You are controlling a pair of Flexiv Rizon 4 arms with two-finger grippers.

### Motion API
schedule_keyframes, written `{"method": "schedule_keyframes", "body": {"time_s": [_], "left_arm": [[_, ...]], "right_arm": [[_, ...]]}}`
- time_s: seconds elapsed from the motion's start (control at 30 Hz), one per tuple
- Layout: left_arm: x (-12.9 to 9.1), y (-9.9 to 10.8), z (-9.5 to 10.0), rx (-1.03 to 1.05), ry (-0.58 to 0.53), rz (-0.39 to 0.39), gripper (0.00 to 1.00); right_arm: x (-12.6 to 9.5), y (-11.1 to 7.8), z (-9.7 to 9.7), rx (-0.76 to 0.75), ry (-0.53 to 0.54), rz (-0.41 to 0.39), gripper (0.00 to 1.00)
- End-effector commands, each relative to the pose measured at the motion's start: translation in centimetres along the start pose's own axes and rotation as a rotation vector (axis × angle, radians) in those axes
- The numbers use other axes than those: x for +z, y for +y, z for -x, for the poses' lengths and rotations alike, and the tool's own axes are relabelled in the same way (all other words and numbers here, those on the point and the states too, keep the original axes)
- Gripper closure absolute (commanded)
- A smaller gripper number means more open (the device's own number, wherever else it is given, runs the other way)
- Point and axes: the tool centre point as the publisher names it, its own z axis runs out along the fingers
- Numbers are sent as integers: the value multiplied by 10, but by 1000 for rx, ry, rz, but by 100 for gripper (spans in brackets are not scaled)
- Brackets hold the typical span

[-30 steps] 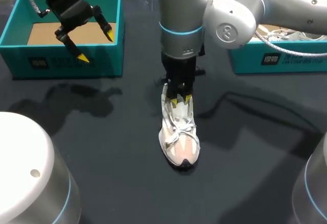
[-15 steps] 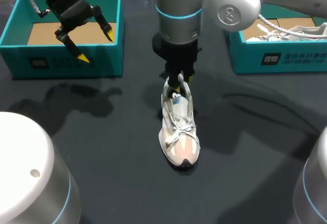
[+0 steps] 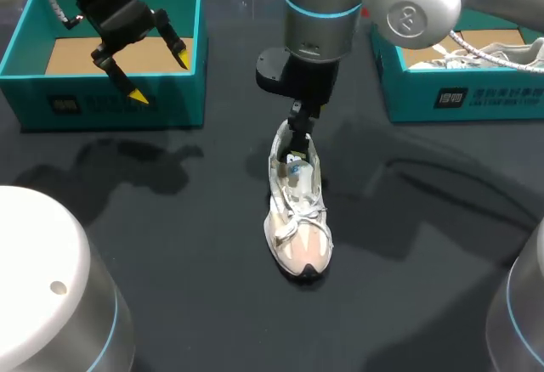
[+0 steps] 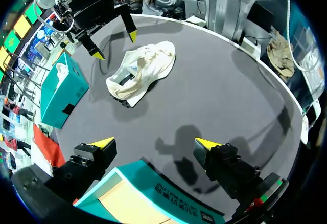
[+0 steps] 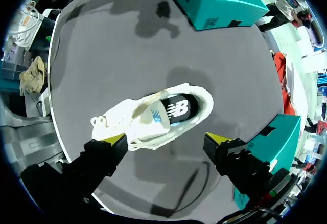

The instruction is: Take the shoe out of the shoebox, open the shoe tongue, remove and reinsert the insole, then place the shoe into the shoebox

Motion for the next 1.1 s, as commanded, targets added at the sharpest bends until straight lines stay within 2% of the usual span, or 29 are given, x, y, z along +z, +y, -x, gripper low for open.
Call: {"method": "schedule_keyframes", "body": {"time_s": [0.03,0.23,0.53,0.8,1.1], "left_arm": [[0,0,0,1,1,2,0],[0,0,0,1,1,2,0],[0,0,0,1,1,2,0],[0,0,0,1,1,2,0],[0,0,0,1,1,2,0]], "right_arm": [[13,7,11,-382,44,-1,0],[22,21,26,-425,22,-14,0],[32,34,44,-387,8,-23,0],[51,34,63,-380,4,-6,0],[79,35,76,-362,-20,-29,0]]}}
